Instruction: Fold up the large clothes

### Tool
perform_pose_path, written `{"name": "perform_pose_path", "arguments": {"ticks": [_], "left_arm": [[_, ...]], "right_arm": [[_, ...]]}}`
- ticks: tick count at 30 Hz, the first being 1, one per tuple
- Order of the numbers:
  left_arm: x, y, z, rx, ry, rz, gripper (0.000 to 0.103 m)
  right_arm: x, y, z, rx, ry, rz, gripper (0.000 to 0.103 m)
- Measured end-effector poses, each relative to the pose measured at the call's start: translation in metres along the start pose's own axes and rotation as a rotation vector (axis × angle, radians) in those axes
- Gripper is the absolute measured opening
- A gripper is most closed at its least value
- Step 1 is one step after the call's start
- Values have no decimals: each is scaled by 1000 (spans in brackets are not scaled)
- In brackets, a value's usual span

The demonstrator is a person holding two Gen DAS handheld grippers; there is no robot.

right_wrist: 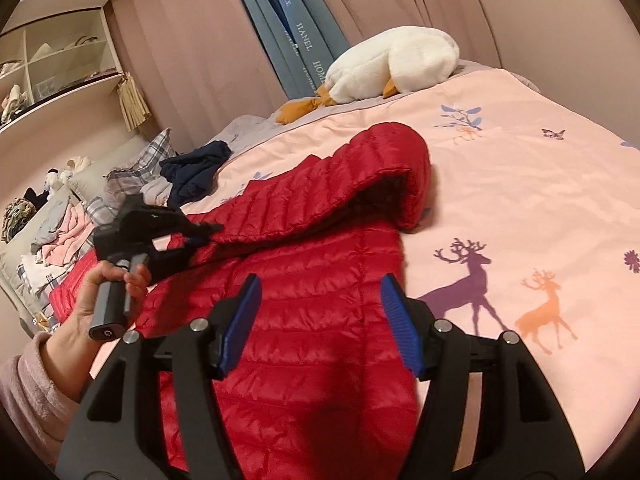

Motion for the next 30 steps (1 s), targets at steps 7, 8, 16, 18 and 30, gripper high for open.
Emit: {"name": "perform_pose_path", "arguments": {"ticks": [7, 8, 16, 18, 30], "left_arm": [[-13, -57, -53, 80, -176, 183, 6], [-17, -61, -67, 94, -206, 198, 6], [-38, -18, -129, 37, -331, 147, 6], [-37, 2, -129, 4, -311, 122, 6], [-29, 67, -124, -273, -249, 110, 32]], "right_arm": [[1, -9, -2, 27, -1, 18, 63], [2, -9, -1, 27, 1, 15, 63], [5, 0, 8, 13, 27, -3, 63], [6, 3, 10, 17, 34, -14, 63], [-5, -4, 19, 56, 47, -33, 68]]}}
Point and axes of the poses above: each gripper's, at about its wrist camera, not at the fingertips, and z roughly the way its jaws point, y to its left, x to its underside, the point moved 3 cm from there along z, roughly the way its jaws point, and after that the axes turned 7 degrees about -y, right-handed, at the moved point
